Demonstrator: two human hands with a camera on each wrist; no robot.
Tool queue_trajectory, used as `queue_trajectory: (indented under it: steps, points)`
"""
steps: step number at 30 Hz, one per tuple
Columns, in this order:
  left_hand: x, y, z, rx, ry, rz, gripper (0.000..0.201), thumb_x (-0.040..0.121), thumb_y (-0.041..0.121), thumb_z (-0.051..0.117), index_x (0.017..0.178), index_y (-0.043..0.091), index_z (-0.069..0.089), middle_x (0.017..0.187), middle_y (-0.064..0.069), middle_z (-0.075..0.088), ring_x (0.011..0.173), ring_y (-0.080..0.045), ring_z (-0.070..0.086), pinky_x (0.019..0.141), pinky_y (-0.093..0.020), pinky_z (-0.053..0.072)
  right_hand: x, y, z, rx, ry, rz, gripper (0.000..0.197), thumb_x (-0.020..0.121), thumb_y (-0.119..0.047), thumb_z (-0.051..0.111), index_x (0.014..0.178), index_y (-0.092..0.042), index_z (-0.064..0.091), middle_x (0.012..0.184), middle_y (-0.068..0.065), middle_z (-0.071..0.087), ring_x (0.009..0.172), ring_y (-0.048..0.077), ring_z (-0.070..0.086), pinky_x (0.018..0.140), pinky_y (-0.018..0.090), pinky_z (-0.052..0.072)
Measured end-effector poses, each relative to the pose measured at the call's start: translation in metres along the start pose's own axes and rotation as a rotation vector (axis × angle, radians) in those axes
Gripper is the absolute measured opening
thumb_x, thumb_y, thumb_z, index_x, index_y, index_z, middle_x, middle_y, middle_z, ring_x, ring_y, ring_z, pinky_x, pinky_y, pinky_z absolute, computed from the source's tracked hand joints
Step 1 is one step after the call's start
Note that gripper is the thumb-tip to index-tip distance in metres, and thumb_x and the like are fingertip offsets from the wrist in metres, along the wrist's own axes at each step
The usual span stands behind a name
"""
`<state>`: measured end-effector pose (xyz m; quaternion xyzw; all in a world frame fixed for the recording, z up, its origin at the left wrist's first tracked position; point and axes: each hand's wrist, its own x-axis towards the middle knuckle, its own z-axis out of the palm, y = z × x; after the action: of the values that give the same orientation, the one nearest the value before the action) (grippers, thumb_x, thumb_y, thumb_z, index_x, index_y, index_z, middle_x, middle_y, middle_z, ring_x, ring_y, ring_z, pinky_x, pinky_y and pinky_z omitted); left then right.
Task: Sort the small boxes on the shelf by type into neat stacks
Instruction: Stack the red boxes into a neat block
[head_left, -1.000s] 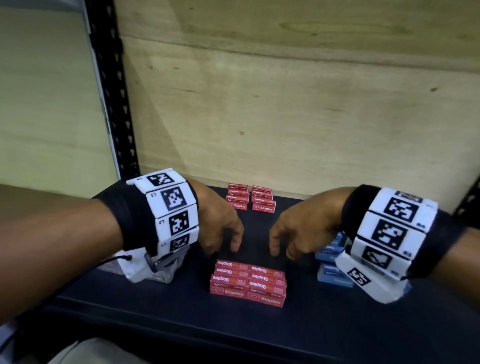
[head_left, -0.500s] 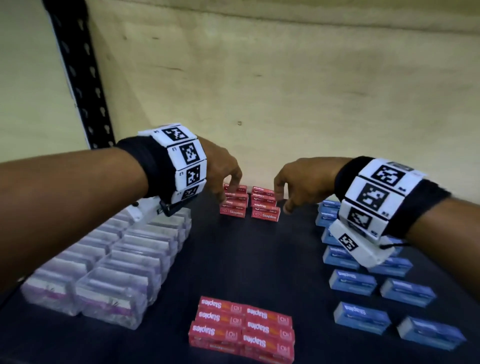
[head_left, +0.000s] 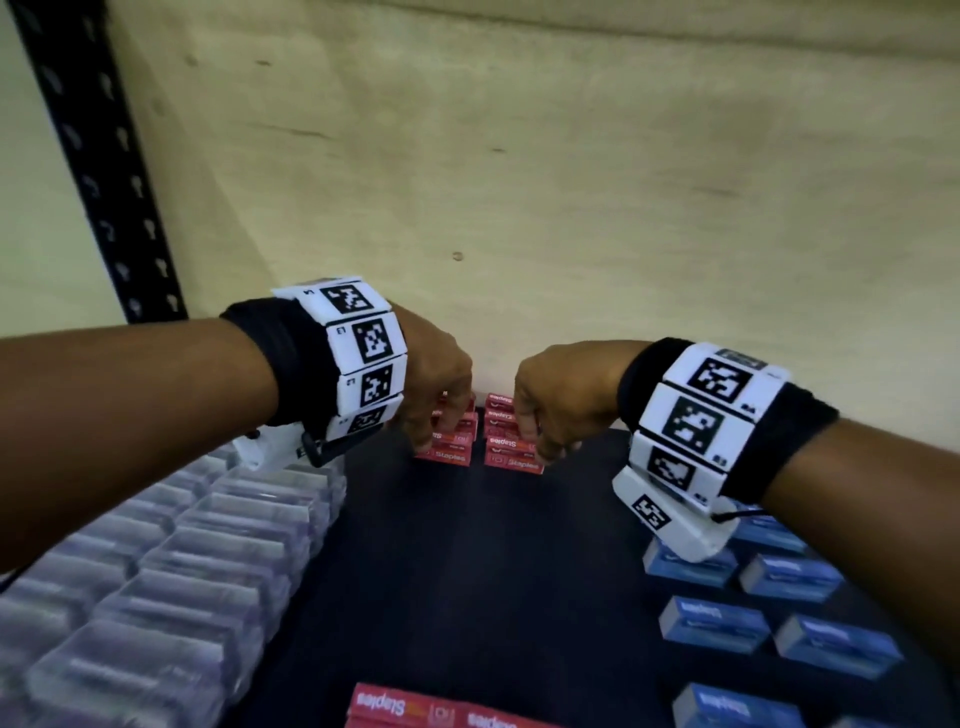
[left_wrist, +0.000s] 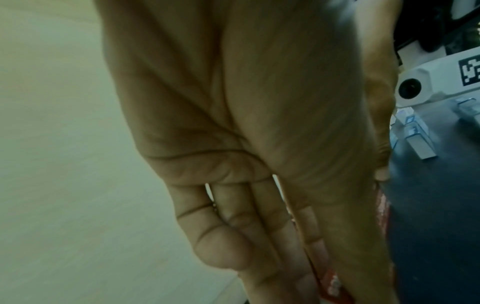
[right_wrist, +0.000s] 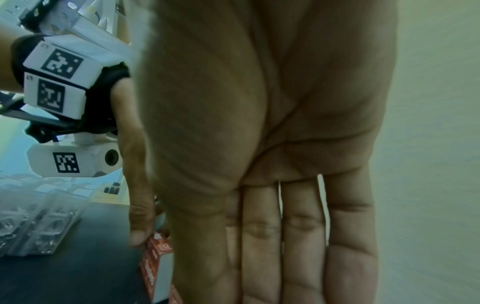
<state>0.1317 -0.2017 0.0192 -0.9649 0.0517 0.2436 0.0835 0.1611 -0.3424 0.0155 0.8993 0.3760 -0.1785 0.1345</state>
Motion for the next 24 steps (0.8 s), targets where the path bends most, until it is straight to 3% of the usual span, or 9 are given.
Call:
queue_trajectory:
  steps: [4, 8, 11, 17, 24]
  points:
    - [-0.008, 0.003, 0.003, -0.047, 0.020, -0.008, 0.028, 0.084, 0.024, 0.076, 0.111, 0.022, 0.069, 0.082, 0.003, 0.072, 0.051, 0.001, 0.061, 0.044, -0.007, 0.044, -0.006, -0.004, 0.000, -0.006, 0.020, -0.009, 0.017, 0.086, -0.016, 0.073, 0.101, -0.010, 0.075, 0.060, -0.010, 0.063, 0.061, 0.005, 0.062, 0.061, 0.019, 0.049]
    - [-0.025, 0.009, 0.006, -0.063, -0.004, -0.006, 0.024, 0.083, 0.026, 0.076, 0.106, 0.026, 0.069, 0.097, -0.002, 0.075, 0.071, -0.009, 0.068, 0.059, -0.015, 0.050, -0.021, -0.005, 0.004, 0.033, 0.023, -0.011, 0.012, 0.084, -0.015, 0.073, 0.095, -0.012, 0.076, 0.068, -0.006, 0.071, 0.068, 0.009, 0.068, 0.072, 0.025, 0.055]
    - [-0.042, 0.016, 0.009, -0.092, -0.034, 0.005, 0.026, 0.083, 0.023, 0.076, 0.108, 0.023, 0.070, 0.098, -0.002, 0.075, 0.078, -0.013, 0.069, 0.067, -0.020, 0.053, -0.041, -0.008, 0.009, 0.070, 0.017, -0.017, 0.010, 0.084, -0.016, 0.072, 0.093, -0.015, 0.076, 0.074, -0.006, 0.073, 0.070, 0.007, 0.067, 0.068, 0.023, 0.053]
    - [-0.076, 0.032, 0.025, -0.108, -0.047, 0.040, 0.025, 0.084, 0.025, 0.075, 0.108, 0.024, 0.070, 0.097, 0.002, 0.074, 0.088, -0.016, 0.071, 0.072, -0.024, 0.054, -0.085, -0.020, 0.023, 0.136, -0.043, -0.051, 0.010, 0.084, -0.018, 0.072, 0.093, -0.018, 0.076, 0.081, -0.006, 0.075, 0.066, 0.003, 0.064, 0.059, 0.017, 0.045]
    - [-0.108, 0.047, 0.049, -0.043, -0.061, 0.107, 0.022, 0.081, 0.028, 0.075, 0.102, 0.027, 0.072, 0.093, 0.004, 0.074, 0.087, -0.015, 0.070, 0.076, -0.028, 0.057, -0.118, -0.036, 0.047, 0.115, -0.078, -0.100, 0.011, 0.083, -0.019, 0.071, 0.092, -0.018, 0.078, 0.081, -0.007, 0.075, 0.066, 0.004, 0.065, 0.055, 0.014, 0.044]
